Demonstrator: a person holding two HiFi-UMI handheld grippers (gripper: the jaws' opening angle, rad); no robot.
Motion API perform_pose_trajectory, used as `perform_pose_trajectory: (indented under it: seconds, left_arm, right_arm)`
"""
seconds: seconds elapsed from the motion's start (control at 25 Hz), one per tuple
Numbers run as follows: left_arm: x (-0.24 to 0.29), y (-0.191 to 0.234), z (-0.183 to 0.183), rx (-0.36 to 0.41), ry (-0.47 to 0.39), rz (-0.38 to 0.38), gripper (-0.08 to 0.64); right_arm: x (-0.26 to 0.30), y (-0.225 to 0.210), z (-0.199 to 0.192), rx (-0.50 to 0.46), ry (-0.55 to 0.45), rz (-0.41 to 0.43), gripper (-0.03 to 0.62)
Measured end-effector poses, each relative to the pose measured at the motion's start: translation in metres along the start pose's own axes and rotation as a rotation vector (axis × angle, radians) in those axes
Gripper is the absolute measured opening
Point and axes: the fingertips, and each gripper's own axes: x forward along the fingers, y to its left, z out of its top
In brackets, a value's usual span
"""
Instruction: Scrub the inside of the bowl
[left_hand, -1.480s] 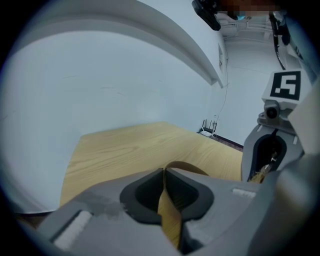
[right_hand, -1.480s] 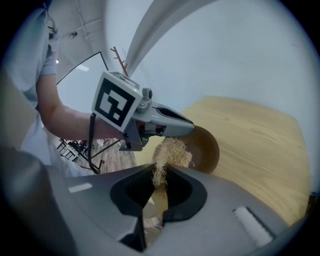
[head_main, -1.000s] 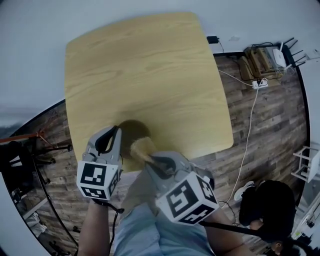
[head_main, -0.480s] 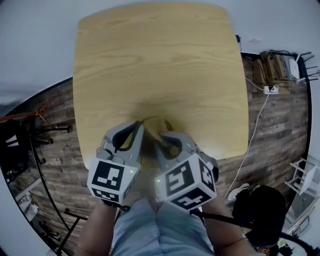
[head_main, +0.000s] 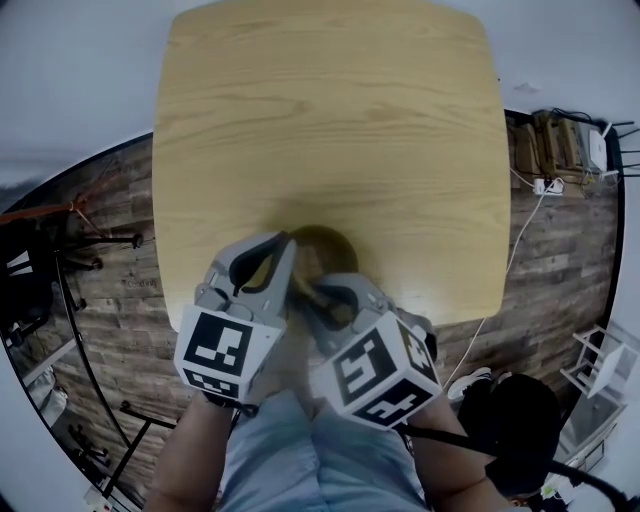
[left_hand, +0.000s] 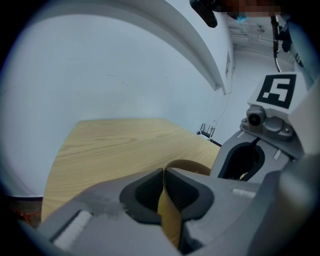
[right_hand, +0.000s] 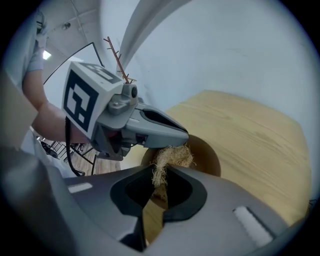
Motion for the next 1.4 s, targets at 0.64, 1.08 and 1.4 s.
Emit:
perform_pose_trajectory:
  seconds: [0.64, 1.08, 1.4]
  left_arm:
    - [0.003, 0.002, -0.002, -0.053, -0.013, 0.049, 0.042]
    - [-0.027, 0.005, -0.002, -0.081, -0.068, 0.157, 0.052]
    - [-0.087, -0.024, 0.049, 0.000, -0.237, 0.269, 0.050]
  right_arm:
    - [-0.049, 0.024, -0.009, 0.004, -0.084, 0.002, 0.042]
    - [-0.097, -0.009, -0.011, 0.144, -0.300, -0.177, 0.044]
    - [-0.165, -0.028, 0.008, 0.143, -0.568, -0.301, 0.046]
